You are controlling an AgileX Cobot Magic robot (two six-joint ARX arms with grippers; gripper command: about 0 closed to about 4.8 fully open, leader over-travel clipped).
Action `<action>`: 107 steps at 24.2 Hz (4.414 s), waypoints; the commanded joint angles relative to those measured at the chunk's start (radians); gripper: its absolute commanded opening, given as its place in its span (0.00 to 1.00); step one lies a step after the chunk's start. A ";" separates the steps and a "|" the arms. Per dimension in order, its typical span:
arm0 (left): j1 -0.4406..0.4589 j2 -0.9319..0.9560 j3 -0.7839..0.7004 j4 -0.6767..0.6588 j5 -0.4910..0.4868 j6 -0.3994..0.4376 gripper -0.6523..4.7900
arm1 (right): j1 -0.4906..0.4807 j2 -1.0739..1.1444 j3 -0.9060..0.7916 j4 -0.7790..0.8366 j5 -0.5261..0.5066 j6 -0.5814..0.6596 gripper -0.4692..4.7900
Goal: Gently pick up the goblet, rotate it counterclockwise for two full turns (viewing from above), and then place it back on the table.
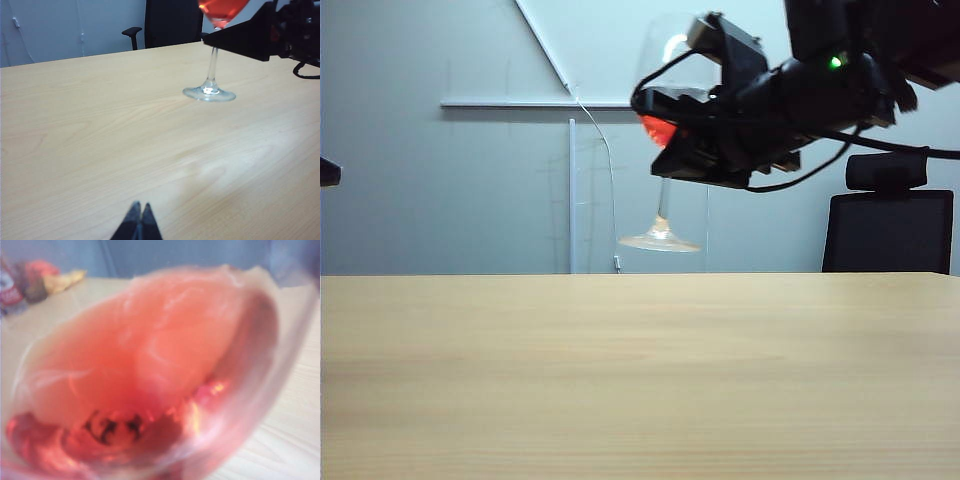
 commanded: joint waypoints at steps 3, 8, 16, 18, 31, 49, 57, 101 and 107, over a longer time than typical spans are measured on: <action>-0.001 0.002 0.004 0.005 0.004 0.000 0.11 | 0.008 -0.003 0.048 0.026 -0.152 -0.105 0.08; -0.002 0.002 0.004 0.005 0.004 0.000 0.11 | 0.008 -0.001 0.048 0.015 -0.296 -0.186 0.08; -0.002 0.002 0.004 0.005 0.004 0.000 0.11 | 0.008 0.003 0.001 -0.047 -0.335 -0.268 0.08; -0.002 0.002 0.004 0.005 0.004 0.000 0.11 | 0.008 0.021 -0.011 -0.031 -0.345 -0.268 0.08; -0.007 0.002 0.004 0.005 0.004 0.000 0.11 | 0.028 0.168 -0.016 0.176 -0.393 -0.252 0.08; -0.007 0.002 0.004 0.005 0.004 0.000 0.11 | 0.028 0.275 -0.017 0.303 -0.386 -0.204 0.08; -0.007 0.002 0.004 0.005 0.004 0.000 0.11 | 0.028 0.280 -0.019 0.302 -0.386 -0.204 0.09; -0.006 0.002 0.004 0.005 0.004 0.000 0.11 | 0.013 0.146 -0.236 0.312 -0.307 -0.151 0.48; 0.058 0.002 0.004 0.005 0.008 0.000 0.11 | 0.012 0.031 -0.330 0.298 -0.289 -0.150 0.48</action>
